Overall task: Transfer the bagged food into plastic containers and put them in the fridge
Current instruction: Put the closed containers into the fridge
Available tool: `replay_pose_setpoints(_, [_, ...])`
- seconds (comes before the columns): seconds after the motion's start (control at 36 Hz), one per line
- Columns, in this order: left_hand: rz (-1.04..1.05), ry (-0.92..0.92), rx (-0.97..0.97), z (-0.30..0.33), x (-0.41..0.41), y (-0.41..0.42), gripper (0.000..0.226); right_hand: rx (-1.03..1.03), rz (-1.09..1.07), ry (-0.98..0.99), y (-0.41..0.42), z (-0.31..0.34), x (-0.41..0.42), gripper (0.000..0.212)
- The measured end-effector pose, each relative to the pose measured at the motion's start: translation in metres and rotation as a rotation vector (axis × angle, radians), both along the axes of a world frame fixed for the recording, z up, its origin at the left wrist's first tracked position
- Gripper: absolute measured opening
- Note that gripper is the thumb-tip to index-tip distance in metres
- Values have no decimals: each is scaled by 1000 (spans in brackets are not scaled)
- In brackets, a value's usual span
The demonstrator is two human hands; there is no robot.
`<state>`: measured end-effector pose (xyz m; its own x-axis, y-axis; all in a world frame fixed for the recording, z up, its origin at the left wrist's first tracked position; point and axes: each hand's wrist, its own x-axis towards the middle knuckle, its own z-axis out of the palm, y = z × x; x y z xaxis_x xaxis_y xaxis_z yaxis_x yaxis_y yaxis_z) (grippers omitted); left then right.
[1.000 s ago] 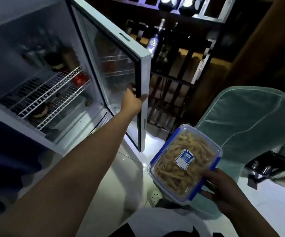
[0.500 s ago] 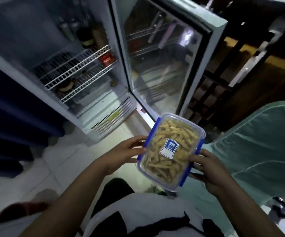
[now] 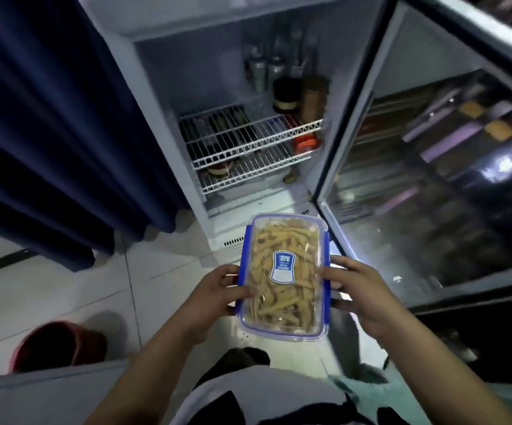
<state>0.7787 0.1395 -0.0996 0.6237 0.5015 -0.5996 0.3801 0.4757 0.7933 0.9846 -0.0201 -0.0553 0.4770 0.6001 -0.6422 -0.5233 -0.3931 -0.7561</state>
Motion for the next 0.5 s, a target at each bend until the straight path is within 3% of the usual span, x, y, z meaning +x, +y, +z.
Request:
replay_pose_setpoints(0.17, [116, 7, -33, 1, 25, 63, 46, 160, 94, -197, 62, -2, 8, 58])
replay_pose_setpoints(0.33, [183, 22, -69, 0, 68, 115, 35, 202, 375, -590, 96, -24, 27, 85])
replay_pose_setpoints(0.42, [214, 40, -86, -2, 92, 129, 31, 188, 483, -752, 114, -37, 52, 91])
replay_pose_setpoints(0.5, [248, 66, -95, -5, 117, 142, 29, 158, 531, -790, 133, -51, 81, 89])
